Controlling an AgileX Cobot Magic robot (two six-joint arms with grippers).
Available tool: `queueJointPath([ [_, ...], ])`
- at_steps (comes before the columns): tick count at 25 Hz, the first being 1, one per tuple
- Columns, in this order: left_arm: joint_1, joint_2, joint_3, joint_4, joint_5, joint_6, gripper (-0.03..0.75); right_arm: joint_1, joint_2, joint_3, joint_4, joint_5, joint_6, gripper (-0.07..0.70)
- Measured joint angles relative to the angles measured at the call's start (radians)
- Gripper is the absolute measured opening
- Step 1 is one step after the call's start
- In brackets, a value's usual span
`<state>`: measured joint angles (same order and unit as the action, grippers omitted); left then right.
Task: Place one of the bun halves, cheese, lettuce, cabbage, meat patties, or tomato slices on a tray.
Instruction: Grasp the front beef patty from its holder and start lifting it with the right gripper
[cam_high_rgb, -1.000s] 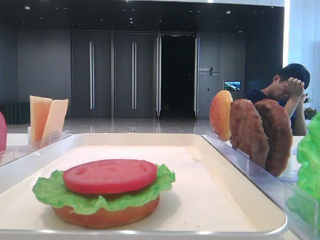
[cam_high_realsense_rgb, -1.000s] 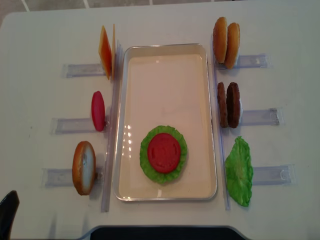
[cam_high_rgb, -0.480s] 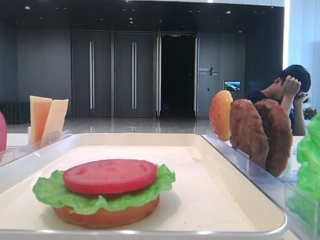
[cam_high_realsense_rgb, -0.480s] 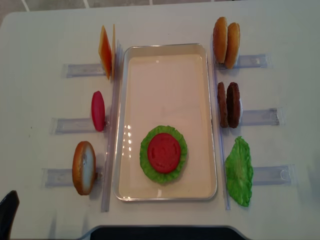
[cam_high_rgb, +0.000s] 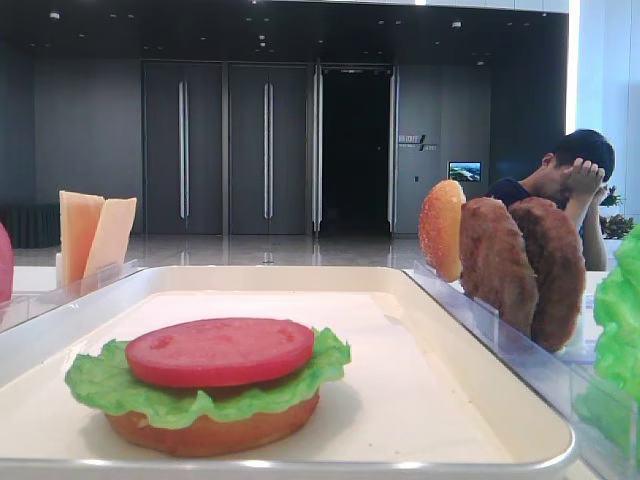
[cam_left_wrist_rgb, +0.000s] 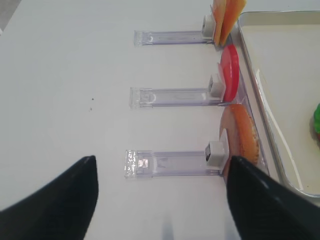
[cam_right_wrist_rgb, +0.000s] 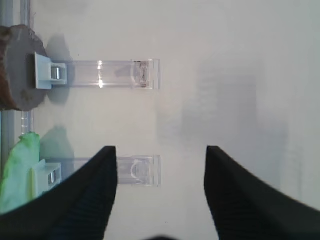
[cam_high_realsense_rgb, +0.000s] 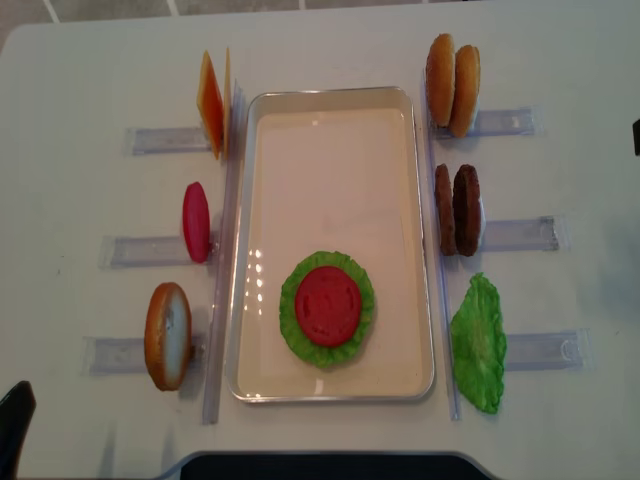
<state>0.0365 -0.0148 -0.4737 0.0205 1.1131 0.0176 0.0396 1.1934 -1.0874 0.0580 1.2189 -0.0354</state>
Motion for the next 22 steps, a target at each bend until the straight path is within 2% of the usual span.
queueJointPath([
  [10,0.0,0.0,0.0,0.0,0.0,0.0,0.46,0.0,0.197,-0.135,0.0,-0.008,0.0,0.403],
  [22,0.0,0.0,0.0,0.0,0.0,0.0,0.3,0.0,0.202,-0.137,0.002,0.0,0.021,0.403],
])
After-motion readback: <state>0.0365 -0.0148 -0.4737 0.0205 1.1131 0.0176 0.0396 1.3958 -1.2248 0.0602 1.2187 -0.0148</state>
